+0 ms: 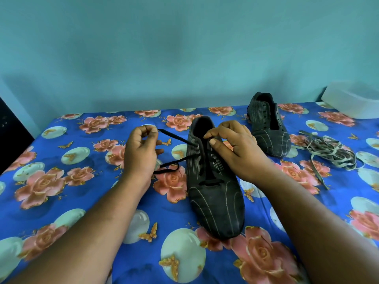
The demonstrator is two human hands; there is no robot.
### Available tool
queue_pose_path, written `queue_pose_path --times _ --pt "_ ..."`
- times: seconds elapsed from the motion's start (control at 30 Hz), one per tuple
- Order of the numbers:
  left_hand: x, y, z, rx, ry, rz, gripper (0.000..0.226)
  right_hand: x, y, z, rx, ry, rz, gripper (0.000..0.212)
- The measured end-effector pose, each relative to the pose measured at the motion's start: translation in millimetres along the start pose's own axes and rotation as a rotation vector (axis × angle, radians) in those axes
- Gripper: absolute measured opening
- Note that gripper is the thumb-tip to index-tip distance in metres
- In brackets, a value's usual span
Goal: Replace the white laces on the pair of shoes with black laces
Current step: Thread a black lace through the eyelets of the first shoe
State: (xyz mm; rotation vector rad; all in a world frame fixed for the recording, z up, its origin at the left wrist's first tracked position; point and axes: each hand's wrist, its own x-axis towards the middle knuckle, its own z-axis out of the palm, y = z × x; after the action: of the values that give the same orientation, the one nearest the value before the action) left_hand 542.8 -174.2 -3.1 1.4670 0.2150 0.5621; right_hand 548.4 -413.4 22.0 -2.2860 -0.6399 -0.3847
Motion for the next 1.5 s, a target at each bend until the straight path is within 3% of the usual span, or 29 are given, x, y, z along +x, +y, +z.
queue_pose_path --times 0.13,0.23,0.3,0.4,0.5,0.7,0.8,0.9,0.97,1.03,1.1,1.17,1.4,1.5 --pt "-9.2 -1.7 3.5 0.246 -0.175 0.228 0.026 -0.5 -1.0 -0.4 -0.01 -0.007 0.001 0.019" --pt "-18.6 -0.3 8.1 0.364 -0.388 0.375 0.023 -0.4 -1.5 -0.4 -0.027 -0.009 -0.004 0.021" --pt "-21.7 -0.3 10.1 0.41 -0.447 0.456 0.022 -0.3 -2.3 -0.1 -0.036 -0.012 0.001 0.026" --pt "-21.3 1.0 10.5 0.426 -0.438 0.483 0.014 -0.5 -3.4 -0.2 -0.038 -0.018 0.004 0.027" --pt "-15.8 -1.6 7.5 0.355 -0.385 0.374 0.003 -0.3 -1.8 -0.7 -0.036 -0.022 -0.006 0.021" --pt "7.3 -6.3 -4.5 0.147 0.103 0.061 0.008 0.9 -0.8 -2.1 0.007 -0.022 0.0 0.025" --pt "19.3 -14.4 -14.8 0.189 0.186 0.018 0.01 1.2 0.1 -1.6 0.033 -0.022 -0.002 0.025" --pt "11.2 -11.8 -9.2 0.491 0.113 0.286 0.023 1.1 0.8 -1.1 0.039 -0.027 -0.004 0.024" --pt "0.2 -3.9 -0.5 0.553 -0.032 0.494 0.032 1.3 1.1 -0.7 0.039 -0.028 -0.004 0.024" --pt "-8.6 -3.1 5.8 0.526 -0.232 0.585 0.032 1.5 1.6 -0.3 0.041 -0.025 -0.002 0.026" --pt "-13.5 -5.2 9.5 0.508 -0.372 0.576 0.031 1.8 2.2 -0.7 0.044 -0.019 -0.003 0.028" --pt "-15.3 -5.7 11.3 0.488 -0.408 0.55 0.03 1.9 2.4 -1.0 0.053 -0.021 0.001 0.029" --pt "-7.5 -5.2 3.6 0.46 -0.274 0.426 0.009 4.0 3.6 -6.9 0.238 -0.072 0.035 0.02" --pt "-7.1 -6.4 3.2 0.506 -0.261 0.422 0.012 3.7 -0.6 -10.2 0.288 -0.111 0.052 0.023"
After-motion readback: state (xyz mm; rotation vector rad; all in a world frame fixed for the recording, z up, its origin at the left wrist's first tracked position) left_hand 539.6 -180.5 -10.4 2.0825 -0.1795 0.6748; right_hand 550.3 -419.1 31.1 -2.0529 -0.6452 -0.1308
